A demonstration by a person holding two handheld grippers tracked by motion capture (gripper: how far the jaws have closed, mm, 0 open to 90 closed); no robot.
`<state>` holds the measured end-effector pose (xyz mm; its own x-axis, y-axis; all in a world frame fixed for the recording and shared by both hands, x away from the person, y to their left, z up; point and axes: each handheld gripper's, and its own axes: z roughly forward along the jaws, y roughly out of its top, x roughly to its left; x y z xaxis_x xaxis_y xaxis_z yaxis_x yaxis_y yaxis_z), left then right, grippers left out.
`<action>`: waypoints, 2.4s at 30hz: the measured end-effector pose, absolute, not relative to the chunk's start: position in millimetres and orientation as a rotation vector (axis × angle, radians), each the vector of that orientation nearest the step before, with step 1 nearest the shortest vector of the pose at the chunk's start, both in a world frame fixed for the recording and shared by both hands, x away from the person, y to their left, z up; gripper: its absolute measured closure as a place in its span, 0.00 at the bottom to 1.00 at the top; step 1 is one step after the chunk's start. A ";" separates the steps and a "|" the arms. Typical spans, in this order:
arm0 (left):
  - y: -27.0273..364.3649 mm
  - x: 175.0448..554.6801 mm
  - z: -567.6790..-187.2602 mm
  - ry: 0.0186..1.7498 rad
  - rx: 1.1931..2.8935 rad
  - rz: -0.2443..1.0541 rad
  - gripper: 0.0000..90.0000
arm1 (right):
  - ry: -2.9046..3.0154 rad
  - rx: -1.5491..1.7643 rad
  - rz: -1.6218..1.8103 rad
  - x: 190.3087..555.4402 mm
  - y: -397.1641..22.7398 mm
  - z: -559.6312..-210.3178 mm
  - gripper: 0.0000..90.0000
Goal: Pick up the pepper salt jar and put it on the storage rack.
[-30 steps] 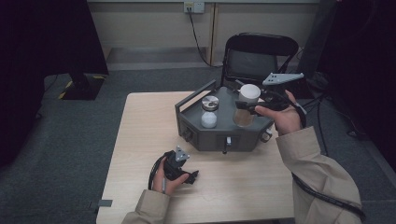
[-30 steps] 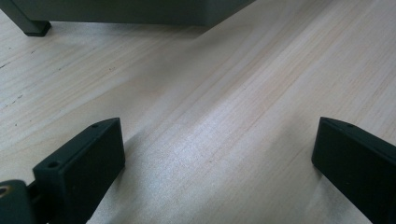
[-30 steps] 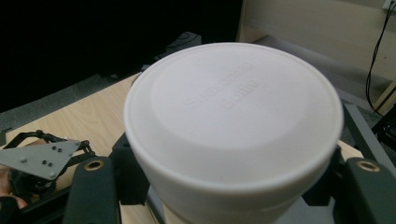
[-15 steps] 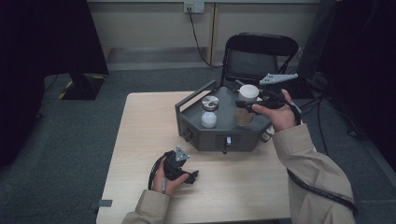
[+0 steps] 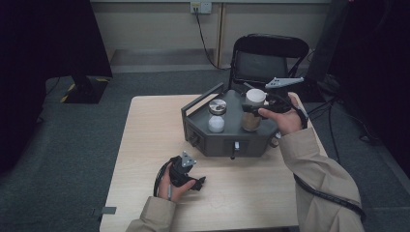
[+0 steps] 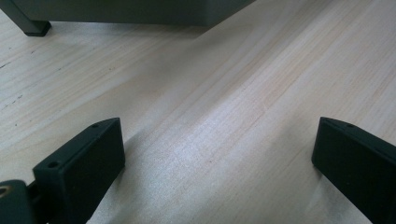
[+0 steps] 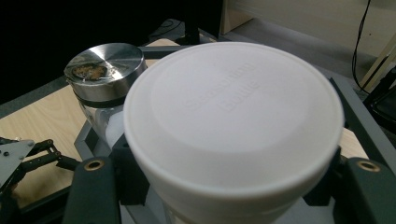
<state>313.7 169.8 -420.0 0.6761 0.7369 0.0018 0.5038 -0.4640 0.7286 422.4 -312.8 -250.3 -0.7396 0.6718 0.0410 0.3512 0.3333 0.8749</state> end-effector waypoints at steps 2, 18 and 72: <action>169.8 313.7 -420.0 0.950 2.163 0.413 0.02 | 2.278 0.911 1.369 423.6 -312.5 -251.3 0.38; 169.8 313.8 -419.8 0.949 2.165 0.413 0.02 | 2.264 0.934 1.377 425.0 -312.6 -260.5 0.38; 169.2 313.8 -419.8 0.949 2.166 0.414 0.02 | 2.244 1.041 1.426 421.1 -320.7 -271.8 0.01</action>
<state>313.8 169.2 -419.8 0.6766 0.7364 0.0038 0.5036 -0.4665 0.7272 421.1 -320.7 -271.8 -0.6989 0.7025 0.1346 0.4204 0.2512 0.8719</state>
